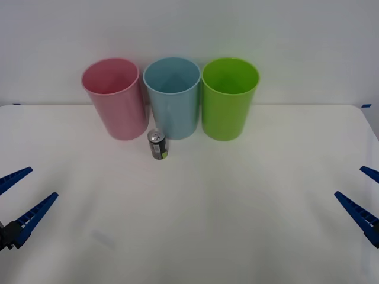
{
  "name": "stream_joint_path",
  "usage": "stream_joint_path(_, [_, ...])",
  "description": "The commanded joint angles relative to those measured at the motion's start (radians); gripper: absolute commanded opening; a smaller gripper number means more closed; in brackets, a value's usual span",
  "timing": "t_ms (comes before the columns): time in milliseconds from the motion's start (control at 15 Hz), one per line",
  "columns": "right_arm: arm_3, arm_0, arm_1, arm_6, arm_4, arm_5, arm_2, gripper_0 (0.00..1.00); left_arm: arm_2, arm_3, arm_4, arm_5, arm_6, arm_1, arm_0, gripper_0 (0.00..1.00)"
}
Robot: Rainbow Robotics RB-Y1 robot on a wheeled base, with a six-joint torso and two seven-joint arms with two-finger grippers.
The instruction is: Grasp the object on the table and drop it into the matching bin: aluminum can to the light blue bin, PET bottle to the pink bin.
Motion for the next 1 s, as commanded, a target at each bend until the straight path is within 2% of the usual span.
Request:
stream_joint_path(67, [0.0, 0.0, 0.0, 0.0, 0.0, 0.0, 0.0, 1.0, 0.0, 0.0, 0.0, 0.0, 0.0, 0.0, 0.0, 1.0])
stream_joint_path(200, [0.0, 0.0, 0.0, 0.0, 0.0, 0.0, 0.0, 1.0, -0.01, 0.015, -0.002, -0.005, -0.003, -0.023, 0.016, 1.0])
stream_joint_path(533, [0.0, 0.0, 0.0, 0.0, 0.0, 0.0, 0.0, 1.0, -0.039, 0.015, 0.015, -0.001, -0.026, -0.016, 0.022, 1.0])
stream_joint_path(867, [0.0, 0.0, 0.0, 0.0, 0.0, 0.0, 0.0, 1.0, -0.053, 0.018, -0.01, 0.036, -0.051, -0.021, 0.042, 1.0])
stream_joint_path(1000, [0.0, 0.0, 0.0, 0.0, 0.0, 0.0, 0.0, 1.0, -0.06, 0.018, -0.049, 0.051, -0.061, -0.044, 0.022, 1.0])
